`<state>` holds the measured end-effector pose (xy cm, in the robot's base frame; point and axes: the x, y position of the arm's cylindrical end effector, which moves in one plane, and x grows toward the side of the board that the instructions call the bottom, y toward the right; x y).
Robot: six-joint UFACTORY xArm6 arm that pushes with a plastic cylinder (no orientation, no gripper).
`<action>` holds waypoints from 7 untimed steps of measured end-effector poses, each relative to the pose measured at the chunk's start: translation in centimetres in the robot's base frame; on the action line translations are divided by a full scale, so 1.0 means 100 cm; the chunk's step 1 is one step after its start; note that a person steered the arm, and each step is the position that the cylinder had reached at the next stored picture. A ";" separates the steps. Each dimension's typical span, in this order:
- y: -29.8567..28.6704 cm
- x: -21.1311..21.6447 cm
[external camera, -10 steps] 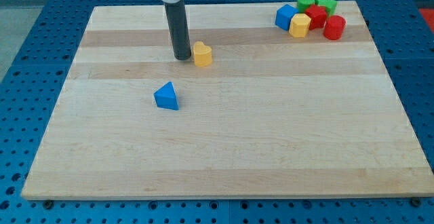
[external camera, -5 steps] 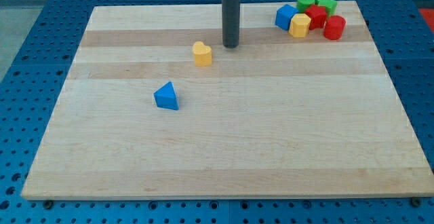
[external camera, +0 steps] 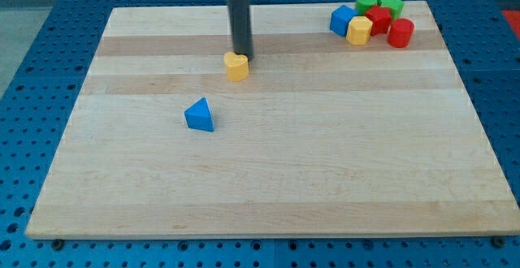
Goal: Move the yellow heart towards the top left
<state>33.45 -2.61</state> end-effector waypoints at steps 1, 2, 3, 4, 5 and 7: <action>0.024 0.034; 0.020 0.052; 0.002 0.048; -0.020 0.002; -0.045 -0.043; -0.078 -0.066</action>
